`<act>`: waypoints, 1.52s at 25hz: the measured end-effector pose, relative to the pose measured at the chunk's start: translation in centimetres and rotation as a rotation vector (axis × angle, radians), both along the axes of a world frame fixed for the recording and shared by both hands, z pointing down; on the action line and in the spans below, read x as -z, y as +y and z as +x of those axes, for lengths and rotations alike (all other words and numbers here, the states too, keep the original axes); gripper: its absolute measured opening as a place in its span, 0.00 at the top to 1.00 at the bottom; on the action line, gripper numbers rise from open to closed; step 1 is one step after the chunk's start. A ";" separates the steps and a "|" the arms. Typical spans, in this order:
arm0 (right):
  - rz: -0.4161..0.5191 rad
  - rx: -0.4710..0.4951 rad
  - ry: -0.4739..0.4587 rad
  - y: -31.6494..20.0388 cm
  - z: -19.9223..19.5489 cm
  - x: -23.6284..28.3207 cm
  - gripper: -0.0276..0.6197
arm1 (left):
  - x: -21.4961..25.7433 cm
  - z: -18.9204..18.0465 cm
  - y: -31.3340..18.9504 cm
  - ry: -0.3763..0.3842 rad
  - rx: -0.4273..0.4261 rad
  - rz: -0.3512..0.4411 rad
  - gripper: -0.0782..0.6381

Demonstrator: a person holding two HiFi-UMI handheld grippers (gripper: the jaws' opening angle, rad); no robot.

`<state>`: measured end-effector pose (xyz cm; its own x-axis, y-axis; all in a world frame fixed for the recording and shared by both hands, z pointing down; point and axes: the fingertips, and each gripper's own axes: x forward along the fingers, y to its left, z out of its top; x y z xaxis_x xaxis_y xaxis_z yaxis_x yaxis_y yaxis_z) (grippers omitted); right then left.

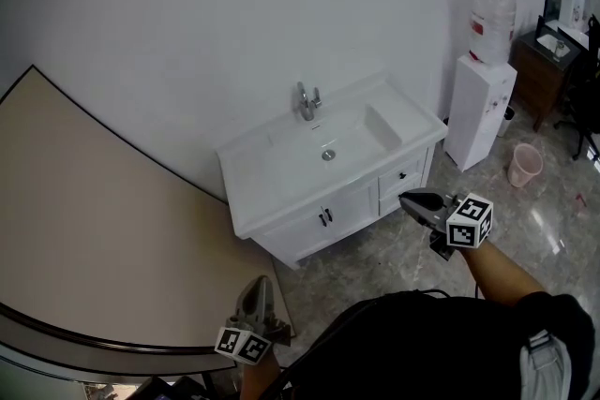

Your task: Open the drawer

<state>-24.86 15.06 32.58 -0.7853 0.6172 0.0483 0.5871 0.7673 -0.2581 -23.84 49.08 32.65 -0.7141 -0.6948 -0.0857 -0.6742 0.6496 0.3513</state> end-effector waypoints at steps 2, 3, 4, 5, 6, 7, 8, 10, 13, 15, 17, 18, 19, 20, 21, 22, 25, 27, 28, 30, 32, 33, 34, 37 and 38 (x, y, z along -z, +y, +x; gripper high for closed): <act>-0.008 0.004 0.006 -0.9 -1.3 -0.6 0.95 | -0.4 -1.1 -0.8 0.007 0.007 -0.005 0.90; -0.011 0.010 0.009 -1.5 -2.1 -0.8 0.95 | -0.5 -1.7 -1.5 0.010 0.011 -0.007 0.90; -0.014 0.018 0.012 -2.1 -2.9 -1.1 0.95 | -0.6 -2.3 -2.2 0.012 0.016 -0.009 0.90; -0.016 0.028 0.015 -2.8 -3.7 -1.3 0.95 | -0.6 -3.0 -3.1 0.014 0.021 -0.012 0.90; -0.018 0.039 0.016 -3.6 -4.5 -1.5 0.95 | -0.6 -3.6 -4.2 0.014 0.025 -0.014 0.90; -0.021 0.048 0.017 -4.4 -5.4 -1.6 0.95 | -0.5 -4.3 -5.3 0.011 0.027 -0.016 0.90; -0.023 0.057 0.018 -5.4 -6.4 -1.6 0.95 | -0.4 -5.0 -6.6 0.007 0.029 -0.017 0.90; -0.022 0.076 0.015 -7.5 -8.5 -1.4 0.95 | 0.1 -6.4 -9.3 -0.003 0.033 -0.014 0.90; -0.018 0.111 0.003 -10.3 -11.3 -0.5 0.95 | 0.7 -8.2 -13.0 -0.008 0.048 -0.010 0.90; -0.013 0.135 -0.004 -12.0 -12.7 -0.1 0.95 | 1.0 -9.2 -15.0 -0.009 0.063 -0.011 0.90; -0.009 0.152 -0.005 -13.7 -13.8 0.0 0.95 | 1.2 -10.0 -16.9 -0.013 0.079 -0.012 0.90; -0.008 0.157 -0.005 -14.5 -14.4 0.0 0.95 | 1.2 -10.4 -17.6 -0.015 0.087 -0.011 0.90; -0.006 0.160 -0.004 -15.3 -15.0 -0.2 0.95 | 1.2 -10.8 -18.2 -0.016 0.095 -0.010 0.90; -0.005 0.162 -0.003 -15.9 -15.4 -0.3 0.95 | 1.2 -11.2 -18.6 -0.016 0.101 -0.010 0.90; -0.003 0.163 -0.001 -16.3 -15.8 -0.6 0.95 | 1.0 -11.5 -18.9 -0.015 0.106 -0.010 0.90; -0.003 0.163 0.003 -16.7 -16.1 -0.8 0.95 | 0.9 -11.7 -19.1 -0.014 0.109 -0.010 0.90; -0.006 0.159 0.019 -17.5 -17.1 -1.3 0.95 | 0.9 -12.6 -19.4 -0.011 0.117 -0.011 0.90; -0.004 0.155 0.021 -17.5 -17.9 -1.4 0.95 | 0.9 -13.4 -19.1 -0.012 0.122 -0.010 0.90; -0.003 0.152 0.019 -17.3 -18.3 -1.4 0.95 | 0.8 -14.0 -18.7 -0.012 0.122 -0.007 0.90; 0.001 0.141 0.016 -16.5 -19.1 -1.6 0.95 | 0.3 -15.1 -17.8 -0.008 0.118 0.006 0.90; 0.006 0.126 0.015 -15.5 -20.1 -1.8 0.95 | -0.2 -16.6 -16.7 -0.004 0.103 0.019 0.90; 0.008 0.117 0.014 -14.9 -20.7 -1.7 0.95 | -0.2 -17.5 -16.1 -0.006 0.092 0.021 0.90; 0.010 0.107 0.011 -14.3 -21.4 -1.5 0.95 | 0.0 -18.6 -15.4 -0.010 0.081 0.021 0.90; 0.006 0.074 0.001 -12.0 -23.4 -0.4 0.95 | 1.0 -21.6 -13.0 -0.026 0.050 0.019 0.90; -0.001 0.064 0.001 -11.2 -24.0 -0.2 0.95 | 1.3 -22.5 -12.1 -0.030 0.042 0.018 0.90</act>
